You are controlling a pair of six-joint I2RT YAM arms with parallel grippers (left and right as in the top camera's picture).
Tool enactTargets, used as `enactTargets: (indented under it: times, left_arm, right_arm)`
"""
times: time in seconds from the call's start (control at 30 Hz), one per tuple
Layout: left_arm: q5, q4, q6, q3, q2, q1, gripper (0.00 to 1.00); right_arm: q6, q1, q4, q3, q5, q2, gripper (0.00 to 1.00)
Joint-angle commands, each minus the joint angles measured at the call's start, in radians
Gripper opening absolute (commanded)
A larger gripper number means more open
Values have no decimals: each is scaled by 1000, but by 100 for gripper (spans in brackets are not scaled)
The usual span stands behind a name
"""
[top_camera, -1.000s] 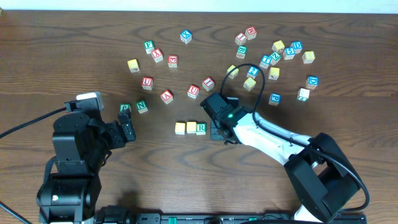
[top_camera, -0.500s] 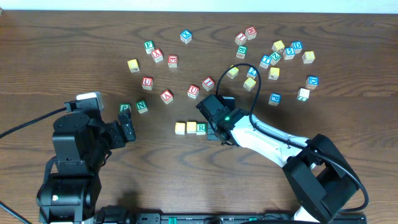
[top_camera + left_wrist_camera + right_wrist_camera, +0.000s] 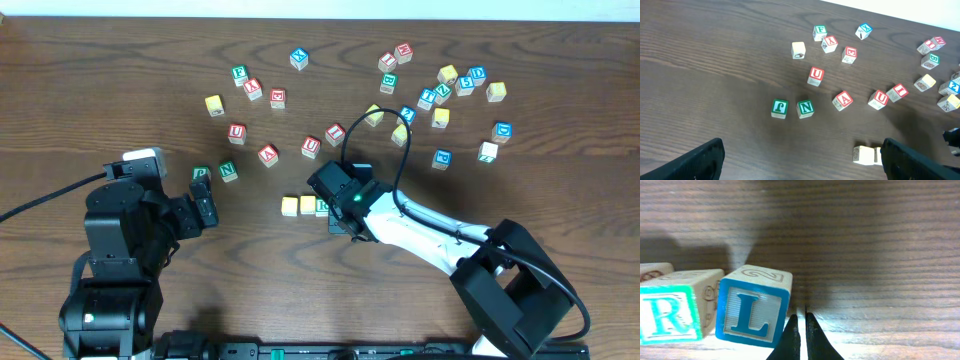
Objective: Spell out CORL
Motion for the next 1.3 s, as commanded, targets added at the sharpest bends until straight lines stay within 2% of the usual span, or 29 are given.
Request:
enactTargets:
  times: [0.0, 1.27]
  left_arm:
    - [-9, 0, 9, 24, -3, 6, 98]
    - [-9, 0, 9, 24, -3, 6, 98]
  right_arm:
    - [16, 8, 10, 11, 68, 9, 1]
    - [-53, 8, 80, 11, 79, 9, 1]
